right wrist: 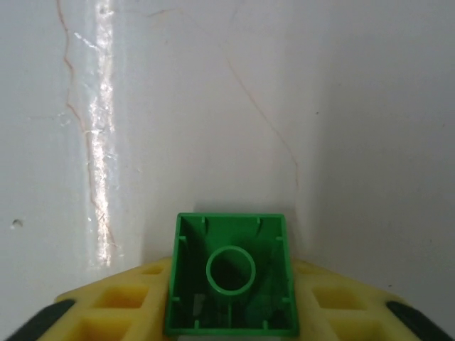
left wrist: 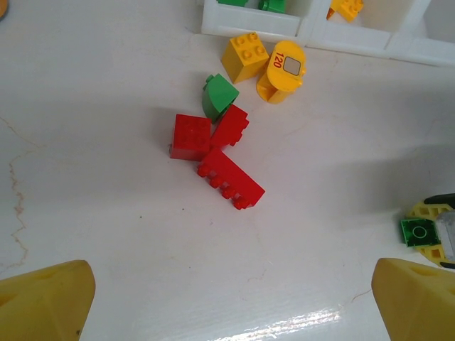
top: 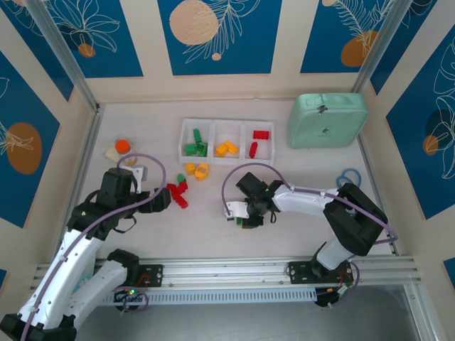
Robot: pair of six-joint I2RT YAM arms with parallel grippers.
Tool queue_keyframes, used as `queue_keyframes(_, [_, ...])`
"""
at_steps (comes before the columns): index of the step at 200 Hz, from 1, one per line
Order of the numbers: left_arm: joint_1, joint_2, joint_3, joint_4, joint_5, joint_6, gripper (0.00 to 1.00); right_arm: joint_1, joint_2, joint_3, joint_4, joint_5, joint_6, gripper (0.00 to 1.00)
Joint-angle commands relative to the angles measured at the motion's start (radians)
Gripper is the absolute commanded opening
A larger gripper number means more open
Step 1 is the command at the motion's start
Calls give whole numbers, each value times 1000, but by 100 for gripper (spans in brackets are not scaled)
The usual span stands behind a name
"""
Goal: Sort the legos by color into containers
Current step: Pick up the lego from the bottom-center of the table, then place the lego in the container.
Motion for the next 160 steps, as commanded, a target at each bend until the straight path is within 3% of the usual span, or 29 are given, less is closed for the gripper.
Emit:
queue_keyframes(1, [11,-14,-10,12,17,22,99,0,-40,40,-1,-23,4,18])
queue_keyframes(45, [11,-17,-13,12,18,16,99,-36,-157,160,51,-126,81,13])
queue_keyframes(75, [11,-7,-12,10,10,13,99,-81,-142,268,169,-225,143,15])
queue_keyframes(105, [12,0,-10,6,11,13,99,-126,8,439,244,-282,259,17])
queue_keyframes(160, [12,4,-8,2,12,6,99,-181,383,851,187,-281,369,20])
